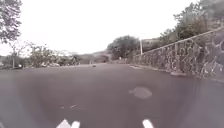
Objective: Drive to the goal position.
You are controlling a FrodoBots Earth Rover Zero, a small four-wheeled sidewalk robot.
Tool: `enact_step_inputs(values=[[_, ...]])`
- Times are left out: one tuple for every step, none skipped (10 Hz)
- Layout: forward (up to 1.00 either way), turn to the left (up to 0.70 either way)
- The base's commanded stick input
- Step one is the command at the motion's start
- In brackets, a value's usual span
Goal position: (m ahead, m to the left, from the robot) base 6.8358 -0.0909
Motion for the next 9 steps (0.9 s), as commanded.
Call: enact_step_inputs(values=[[0.50, 0.00], [0.50, 0.00], [0.50, 0.00], [0.50, 0.00], [0.50, 0.00], [0.50, 0.00], [0.50, 0.00], [0.50, 0.00], [0.50, 0.00]])
